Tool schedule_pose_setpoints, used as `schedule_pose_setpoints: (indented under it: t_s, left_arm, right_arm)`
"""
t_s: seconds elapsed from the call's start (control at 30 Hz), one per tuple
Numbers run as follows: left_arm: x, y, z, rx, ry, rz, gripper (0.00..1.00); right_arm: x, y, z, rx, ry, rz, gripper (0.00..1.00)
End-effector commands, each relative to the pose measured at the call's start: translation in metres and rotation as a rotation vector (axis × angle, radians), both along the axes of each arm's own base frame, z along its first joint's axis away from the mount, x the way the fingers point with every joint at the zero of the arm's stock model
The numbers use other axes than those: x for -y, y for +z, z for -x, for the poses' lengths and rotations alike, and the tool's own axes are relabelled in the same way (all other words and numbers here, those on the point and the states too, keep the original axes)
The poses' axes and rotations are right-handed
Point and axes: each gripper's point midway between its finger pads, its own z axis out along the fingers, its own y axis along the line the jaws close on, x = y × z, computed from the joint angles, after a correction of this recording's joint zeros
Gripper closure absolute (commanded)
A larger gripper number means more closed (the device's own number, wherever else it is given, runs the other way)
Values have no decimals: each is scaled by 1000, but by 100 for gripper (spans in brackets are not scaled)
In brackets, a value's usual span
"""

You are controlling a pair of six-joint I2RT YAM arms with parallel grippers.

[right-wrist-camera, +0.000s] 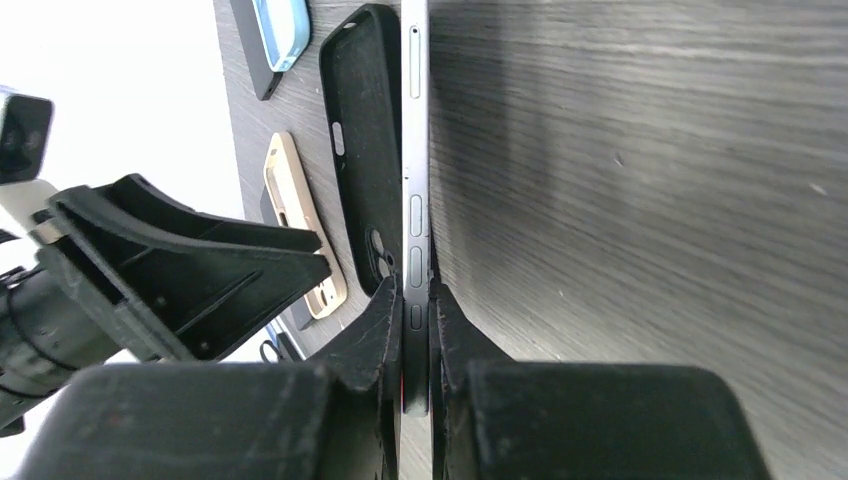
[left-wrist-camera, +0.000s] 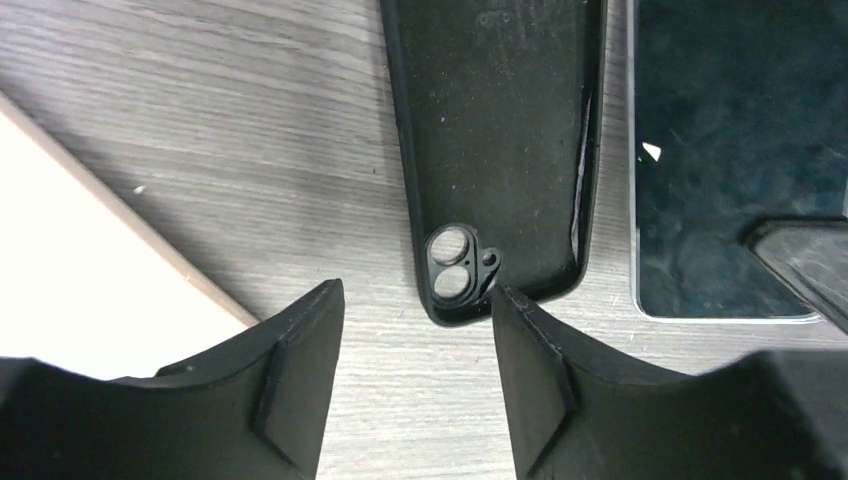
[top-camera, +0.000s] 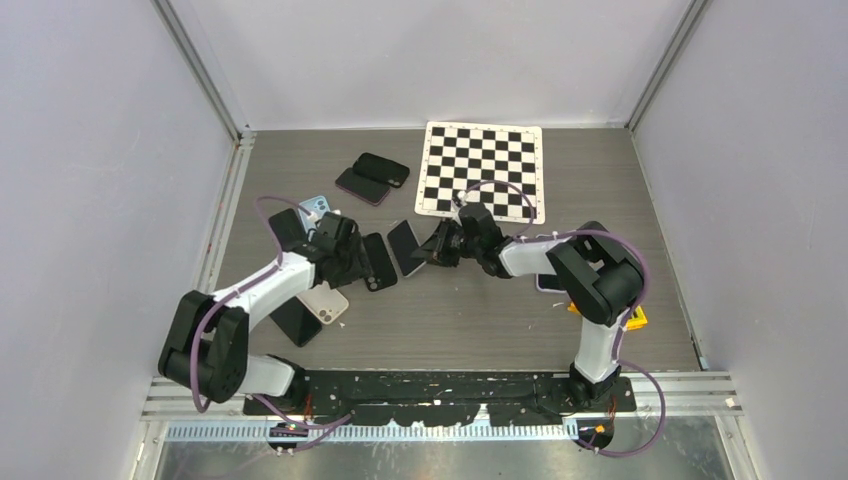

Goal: Take the phone out of the phone case
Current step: Place the phone case at the center of the board, then place the phone at the center of the board.

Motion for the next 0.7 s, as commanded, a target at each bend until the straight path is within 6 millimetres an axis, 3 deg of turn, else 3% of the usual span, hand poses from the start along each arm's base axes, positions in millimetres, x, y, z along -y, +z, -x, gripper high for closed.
schedule_pose_setpoints:
  t_s: [0.0, 0.2, 0.37, 0.57, 0.67]
  left_arm:
    - [-6, 44, -14, 117, 16, -18, 40]
    - [0, 80, -13, 204, -8, 50, 27]
    - [4, 106, -8, 262, -37, 91, 18]
    - [2, 126, -2, 306, -45, 105, 9]
    - [2, 135, 0, 325, -59, 114, 8]
  right_arm:
    - [-20, 3, -2, 63, 87, -6, 99]
    - [-20, -31, 8, 21, 150, 101, 94]
    - [-22, -35, 15, 16, 183, 142, 81]
    - [-9, -21, 10, 54, 153, 227, 54]
    - [-5, -9, 11, 65, 164, 258, 23]
